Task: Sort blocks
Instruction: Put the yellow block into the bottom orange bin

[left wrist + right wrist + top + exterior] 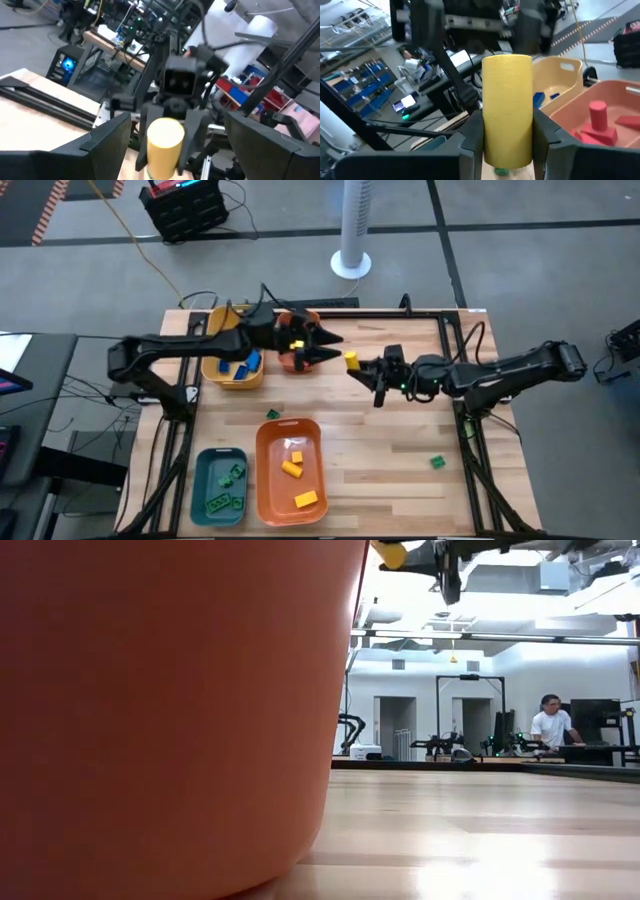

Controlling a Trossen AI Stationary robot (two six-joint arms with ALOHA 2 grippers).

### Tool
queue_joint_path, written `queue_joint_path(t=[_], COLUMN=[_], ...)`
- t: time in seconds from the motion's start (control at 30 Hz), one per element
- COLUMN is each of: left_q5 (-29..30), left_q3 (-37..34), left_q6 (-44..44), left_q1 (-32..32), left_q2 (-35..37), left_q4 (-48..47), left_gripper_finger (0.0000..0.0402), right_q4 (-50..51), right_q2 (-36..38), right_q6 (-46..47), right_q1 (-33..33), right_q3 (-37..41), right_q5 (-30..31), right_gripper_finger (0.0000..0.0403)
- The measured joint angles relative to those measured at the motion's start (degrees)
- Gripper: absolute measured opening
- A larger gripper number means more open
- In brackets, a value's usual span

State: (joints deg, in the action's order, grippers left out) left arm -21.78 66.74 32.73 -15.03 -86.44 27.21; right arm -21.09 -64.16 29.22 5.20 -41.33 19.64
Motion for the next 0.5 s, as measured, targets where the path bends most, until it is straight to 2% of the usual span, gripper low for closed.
queue_joint_path(t=[0.23, 0.5], left_q5=[4.66, 16.53], left_q3=[4.16, 5.2], left_q6=[-4.53, -9.04], left_q1=[3.7, 6.12], left_q2=[-4.13, -4.65], left_q4=[-0.11, -1.19], left_gripper_finger=[0.0317, 0.0317], right_q4=[1.54, 1.36], right_q2=[0.0, 0.0], right_q6=[-1.57, -4.19], right_q1=[-0.53, -0.34], right_q3=[-2.3, -3.1], right_q5=[0.24, 3.96], right_gripper_finger=[0.0103, 0.0103])
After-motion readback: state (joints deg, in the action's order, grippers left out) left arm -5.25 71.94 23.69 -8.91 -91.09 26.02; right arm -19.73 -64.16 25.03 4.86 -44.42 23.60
